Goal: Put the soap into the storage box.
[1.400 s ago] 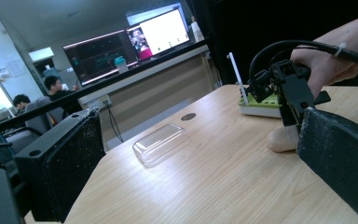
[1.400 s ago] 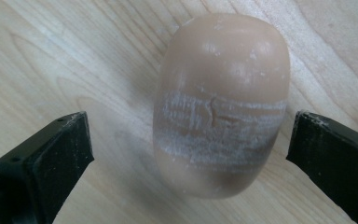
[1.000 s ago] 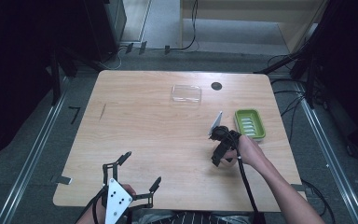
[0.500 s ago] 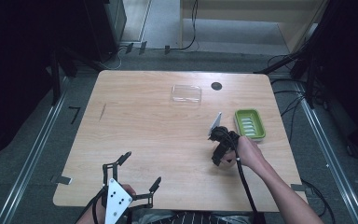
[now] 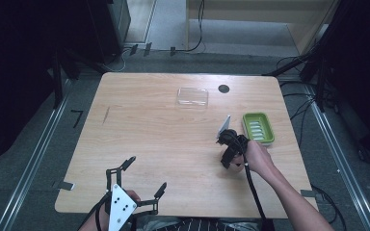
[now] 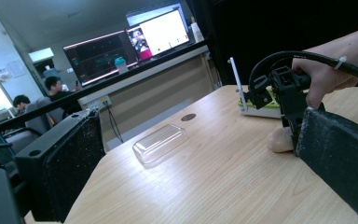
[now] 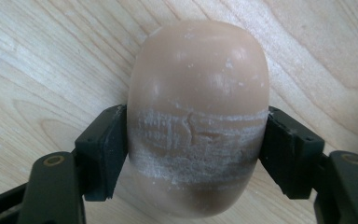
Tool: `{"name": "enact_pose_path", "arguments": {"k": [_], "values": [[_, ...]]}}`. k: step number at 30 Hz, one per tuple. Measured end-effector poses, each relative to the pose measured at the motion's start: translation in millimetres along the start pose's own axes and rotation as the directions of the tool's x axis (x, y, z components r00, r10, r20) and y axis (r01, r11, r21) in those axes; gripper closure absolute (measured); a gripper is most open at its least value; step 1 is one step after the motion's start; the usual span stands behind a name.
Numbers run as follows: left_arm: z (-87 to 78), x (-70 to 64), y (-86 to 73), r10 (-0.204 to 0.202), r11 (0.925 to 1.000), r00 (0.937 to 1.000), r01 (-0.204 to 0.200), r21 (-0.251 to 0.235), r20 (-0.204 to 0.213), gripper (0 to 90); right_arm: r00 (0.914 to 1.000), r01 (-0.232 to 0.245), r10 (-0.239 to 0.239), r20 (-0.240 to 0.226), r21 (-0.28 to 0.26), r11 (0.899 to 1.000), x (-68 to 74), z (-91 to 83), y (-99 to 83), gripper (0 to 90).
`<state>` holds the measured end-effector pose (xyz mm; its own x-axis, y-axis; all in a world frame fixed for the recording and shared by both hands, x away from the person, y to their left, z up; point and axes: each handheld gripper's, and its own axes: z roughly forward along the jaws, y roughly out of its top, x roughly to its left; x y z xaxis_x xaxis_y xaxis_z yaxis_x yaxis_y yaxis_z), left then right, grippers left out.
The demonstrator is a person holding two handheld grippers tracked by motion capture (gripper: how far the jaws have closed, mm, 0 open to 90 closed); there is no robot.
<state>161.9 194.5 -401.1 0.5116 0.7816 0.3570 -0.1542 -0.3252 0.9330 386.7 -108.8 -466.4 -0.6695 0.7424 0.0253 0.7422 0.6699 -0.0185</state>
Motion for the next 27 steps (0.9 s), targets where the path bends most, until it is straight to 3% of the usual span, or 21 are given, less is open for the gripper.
{"name": "enact_pose_path", "arguments": {"k": [5, 27], "values": [[-0.1, 0.1, 0.0, 0.000, 1.0000, 1.0000, 0.000, -0.001, 0.001, 1.1, 0.9997, 0.005, -0.005, 0.024, 0.006, 1.000, 1.6, 0.6, -1.9, 29.6], [-0.1, 0.0, -0.1, 0.001, 1.0000, 1.0000, -0.001, -0.003, 0.001, 1.1, 0.9990, 0.044, -0.044, 0.005, 0.006, 0.999, 1.0, -6.2, -0.8, 33.5]]}}
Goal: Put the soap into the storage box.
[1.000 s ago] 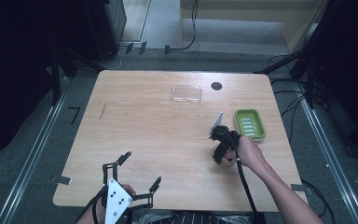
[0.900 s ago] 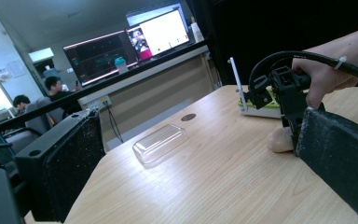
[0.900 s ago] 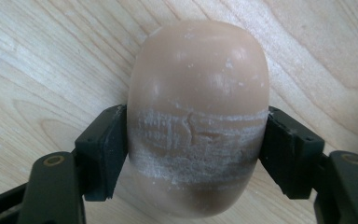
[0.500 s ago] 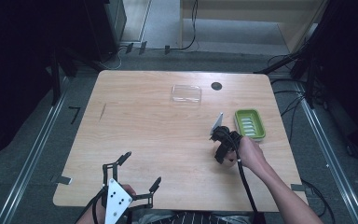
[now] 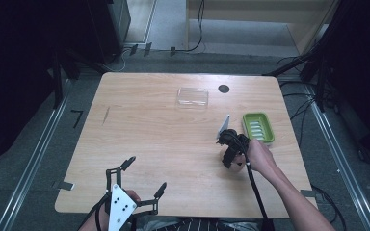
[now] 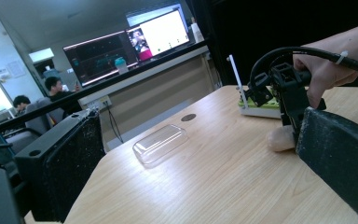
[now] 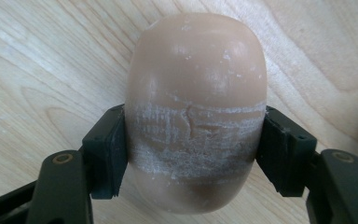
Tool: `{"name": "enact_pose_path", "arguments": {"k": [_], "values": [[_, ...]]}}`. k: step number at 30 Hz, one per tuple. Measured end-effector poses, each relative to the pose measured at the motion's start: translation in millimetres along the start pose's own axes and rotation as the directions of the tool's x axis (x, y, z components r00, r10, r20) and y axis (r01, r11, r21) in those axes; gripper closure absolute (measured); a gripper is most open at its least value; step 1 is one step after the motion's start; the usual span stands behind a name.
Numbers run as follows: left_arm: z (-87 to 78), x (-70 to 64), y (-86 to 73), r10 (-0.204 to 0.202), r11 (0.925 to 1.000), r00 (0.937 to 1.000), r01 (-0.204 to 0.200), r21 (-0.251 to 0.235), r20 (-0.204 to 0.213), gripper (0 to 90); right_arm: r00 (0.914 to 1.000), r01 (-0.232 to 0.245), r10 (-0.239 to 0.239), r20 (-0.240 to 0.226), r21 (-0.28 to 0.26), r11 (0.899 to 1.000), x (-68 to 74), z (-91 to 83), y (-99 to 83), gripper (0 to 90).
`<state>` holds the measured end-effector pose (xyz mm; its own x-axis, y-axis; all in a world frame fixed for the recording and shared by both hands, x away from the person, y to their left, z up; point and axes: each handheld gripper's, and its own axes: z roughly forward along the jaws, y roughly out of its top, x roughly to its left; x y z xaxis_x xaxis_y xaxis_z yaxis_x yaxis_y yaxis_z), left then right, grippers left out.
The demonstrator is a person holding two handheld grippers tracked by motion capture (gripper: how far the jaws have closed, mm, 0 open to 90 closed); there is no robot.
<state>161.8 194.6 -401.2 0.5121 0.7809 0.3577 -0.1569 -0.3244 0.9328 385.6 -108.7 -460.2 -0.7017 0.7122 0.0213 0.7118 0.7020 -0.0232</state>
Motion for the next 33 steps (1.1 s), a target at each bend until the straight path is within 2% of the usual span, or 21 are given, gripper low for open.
{"name": "enact_pose_path", "arguments": {"k": [7, 33], "values": [[0.3, -0.2, 0.0, 0.001, 1.0000, 1.0000, -0.001, 0.000, 0.001, 1.1, 0.9999, 0.015, -0.015, -0.006, -0.002, 1.000, -0.6, -6.9, -1.6, 33.5], [1.4, -0.6, 0.0, 0.005, 1.0000, 1.0000, -0.005, 0.005, 0.005, 1.1, 1.0000, 0.008, -0.008, 0.000, -0.008, 1.000, -18.0, -29.4, -10.3, 33.4]]}}
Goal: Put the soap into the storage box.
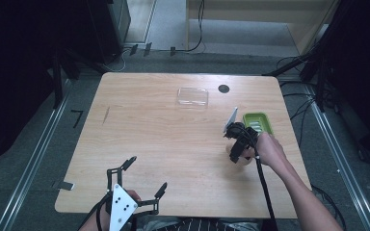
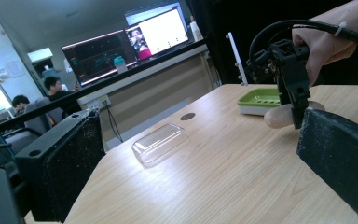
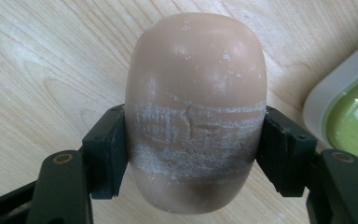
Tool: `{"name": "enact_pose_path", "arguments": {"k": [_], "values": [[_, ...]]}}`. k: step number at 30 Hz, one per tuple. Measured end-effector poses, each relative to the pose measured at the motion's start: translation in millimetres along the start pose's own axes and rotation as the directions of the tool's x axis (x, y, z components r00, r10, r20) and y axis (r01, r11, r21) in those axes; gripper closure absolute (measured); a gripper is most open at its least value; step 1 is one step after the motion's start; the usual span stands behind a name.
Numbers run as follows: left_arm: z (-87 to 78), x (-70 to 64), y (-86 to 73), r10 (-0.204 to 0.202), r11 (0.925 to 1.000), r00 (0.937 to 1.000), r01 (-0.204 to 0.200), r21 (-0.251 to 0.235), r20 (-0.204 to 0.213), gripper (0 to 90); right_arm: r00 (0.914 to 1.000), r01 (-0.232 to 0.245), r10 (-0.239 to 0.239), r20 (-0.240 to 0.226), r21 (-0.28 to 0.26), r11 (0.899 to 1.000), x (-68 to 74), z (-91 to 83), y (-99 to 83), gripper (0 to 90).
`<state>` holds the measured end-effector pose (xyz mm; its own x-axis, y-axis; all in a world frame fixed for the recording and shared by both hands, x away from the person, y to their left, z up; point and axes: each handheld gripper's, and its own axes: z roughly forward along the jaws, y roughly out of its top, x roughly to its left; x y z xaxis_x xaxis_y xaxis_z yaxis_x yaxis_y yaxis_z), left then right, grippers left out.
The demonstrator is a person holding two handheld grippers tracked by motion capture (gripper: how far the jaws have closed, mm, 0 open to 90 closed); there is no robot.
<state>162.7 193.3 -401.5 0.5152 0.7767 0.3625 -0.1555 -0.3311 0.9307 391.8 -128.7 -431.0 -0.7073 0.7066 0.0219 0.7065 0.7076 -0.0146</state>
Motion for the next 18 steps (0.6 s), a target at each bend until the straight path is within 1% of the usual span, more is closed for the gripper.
{"name": "enact_pose_path", "arguments": {"k": [6, 15, 18], "values": [[0.1, 0.1, 0.0, -0.002, 1.0000, 1.0000, 0.002, 0.000, -0.001, 1.1, 1.0000, -0.001, 0.001, 0.003, -0.002, 1.000, -3.6, -6.0, 0.2, 33.4], [0.1, 0.1, 0.0, -0.003, 1.0000, 1.0000, 0.003, -0.001, -0.002, 1.1, 1.0000, -0.004, 0.004, 0.007, 0.004, 1.000, -6.7, -10.3, -0.3, 33.4], [0.0, 0.3, -0.1, -0.004, 1.0000, 1.0000, 0.004, 0.000, -0.004, 1.1, 0.9999, -0.006, 0.006, 0.008, -0.004, 1.000, -7.8, -12.2, -0.5, 33.4]]}}
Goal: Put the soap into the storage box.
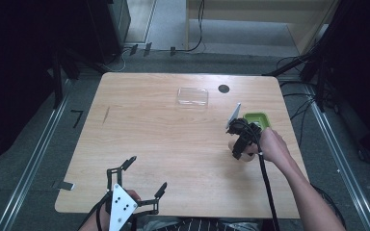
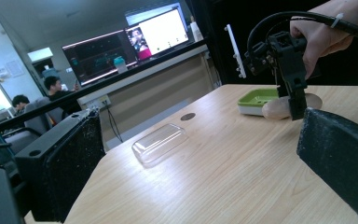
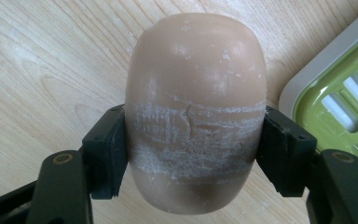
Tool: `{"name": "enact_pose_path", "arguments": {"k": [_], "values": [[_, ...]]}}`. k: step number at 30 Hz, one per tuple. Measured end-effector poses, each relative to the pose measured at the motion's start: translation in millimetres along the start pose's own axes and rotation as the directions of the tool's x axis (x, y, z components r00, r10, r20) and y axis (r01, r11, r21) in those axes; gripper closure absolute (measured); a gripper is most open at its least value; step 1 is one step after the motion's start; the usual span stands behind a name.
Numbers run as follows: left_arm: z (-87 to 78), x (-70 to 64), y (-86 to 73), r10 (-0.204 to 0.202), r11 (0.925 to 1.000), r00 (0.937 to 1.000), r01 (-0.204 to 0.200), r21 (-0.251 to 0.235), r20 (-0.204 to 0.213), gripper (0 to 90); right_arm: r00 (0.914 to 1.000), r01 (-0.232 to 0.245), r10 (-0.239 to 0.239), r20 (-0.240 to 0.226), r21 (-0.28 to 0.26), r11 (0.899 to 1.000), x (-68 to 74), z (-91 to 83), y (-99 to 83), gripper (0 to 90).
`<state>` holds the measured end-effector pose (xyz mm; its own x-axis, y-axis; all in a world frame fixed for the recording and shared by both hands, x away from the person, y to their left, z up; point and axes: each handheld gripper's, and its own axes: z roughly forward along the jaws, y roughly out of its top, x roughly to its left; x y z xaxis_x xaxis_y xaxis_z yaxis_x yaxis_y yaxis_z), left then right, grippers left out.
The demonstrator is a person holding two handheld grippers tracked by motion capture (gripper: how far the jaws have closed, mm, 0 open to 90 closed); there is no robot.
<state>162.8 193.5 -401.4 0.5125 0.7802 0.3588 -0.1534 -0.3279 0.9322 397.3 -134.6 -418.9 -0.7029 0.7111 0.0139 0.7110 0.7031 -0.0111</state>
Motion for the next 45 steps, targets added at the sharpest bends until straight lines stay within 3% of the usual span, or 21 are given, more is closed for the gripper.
{"name": "enact_pose_path", "arguments": {"k": [26, 45], "values": [[-0.2, 0.2, 0.0, 0.000, 1.0000, 1.0000, 0.000, -0.001, 0.001, 1.1, 0.9998, -0.015, 0.015, 0.011, -0.026, 1.000, -18.3, -20.9, 1.3, 33.4], [0.2, -0.1, 0.0, 0.000, 1.0000, 1.0000, 0.000, 0.000, 0.001, 1.1, 0.9991, -0.040, 0.041, 0.011, -0.040, 0.998, -33.7, -25.6, 4.5, 33.4]]}}
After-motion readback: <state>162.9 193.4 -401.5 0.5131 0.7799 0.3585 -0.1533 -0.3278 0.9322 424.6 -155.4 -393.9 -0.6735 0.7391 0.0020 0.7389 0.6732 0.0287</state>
